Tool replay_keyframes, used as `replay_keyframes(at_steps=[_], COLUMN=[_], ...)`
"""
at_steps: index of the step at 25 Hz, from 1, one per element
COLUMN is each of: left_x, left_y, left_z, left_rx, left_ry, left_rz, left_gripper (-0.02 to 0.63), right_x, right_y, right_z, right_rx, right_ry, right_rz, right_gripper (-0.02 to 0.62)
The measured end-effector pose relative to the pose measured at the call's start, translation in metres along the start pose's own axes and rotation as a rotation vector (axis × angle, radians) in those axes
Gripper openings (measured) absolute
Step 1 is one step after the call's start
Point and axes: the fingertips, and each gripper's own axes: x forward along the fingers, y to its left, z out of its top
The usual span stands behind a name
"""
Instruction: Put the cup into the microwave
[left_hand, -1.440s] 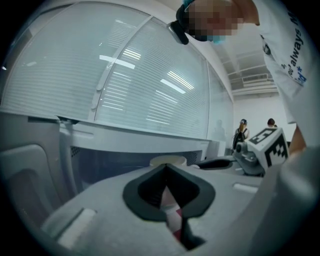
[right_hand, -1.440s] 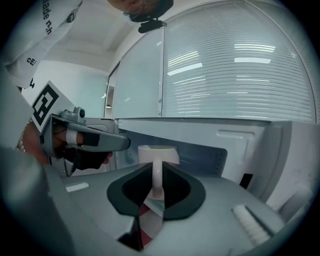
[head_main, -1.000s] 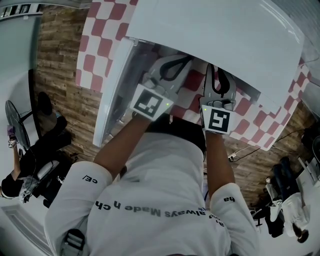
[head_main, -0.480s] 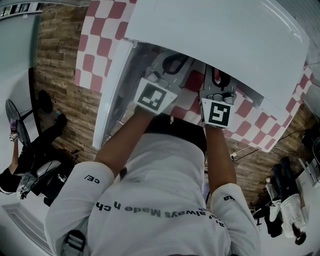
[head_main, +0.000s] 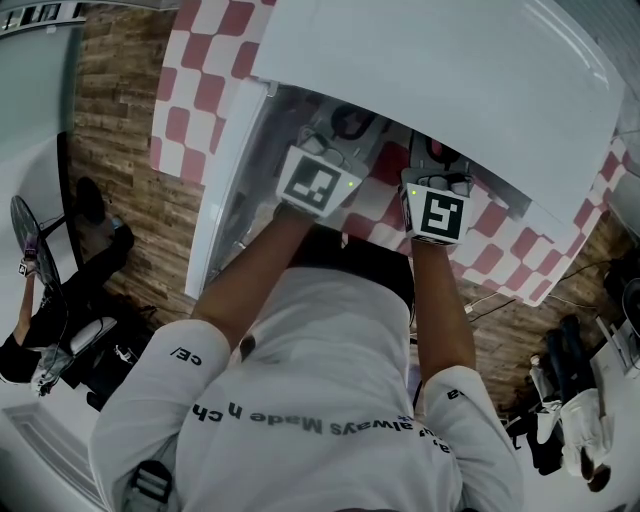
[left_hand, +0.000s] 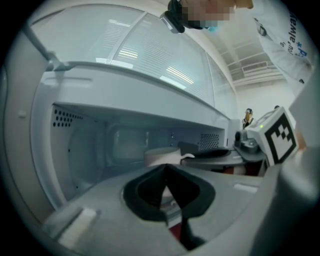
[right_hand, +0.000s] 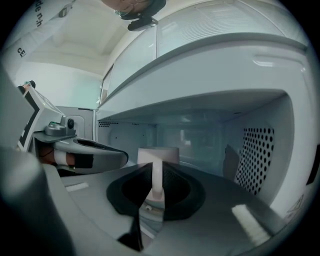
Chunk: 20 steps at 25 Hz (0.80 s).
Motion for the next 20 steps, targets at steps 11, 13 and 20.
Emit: replay_keyframes(at_steps=[11,13,20], left_x=[0.006,0.006,-0.002], left_y=[0.002,0.001,-0.001], left_z=[-0.003,-0.003,-0.005], left_rx=[-0.005,-0.002,-0.003], left_ry=[0.003,0.004,0.024], left_rz=[-0.008,-0.011,-0.016], left_gripper=[0.005,0.004,0.003], right_x=[0.003,0.002,-0.005], right_y=[0.000,-0.001,0.003], right_z=[-0.011,-0.013,-0.030], right_rx=[0.003,0.003,-0.007], right_ry=[0.003,0.007,0.072], right_rz=[-0.003,-0.006,-0.006], right_gripper=[0.043,0.043,0.043])
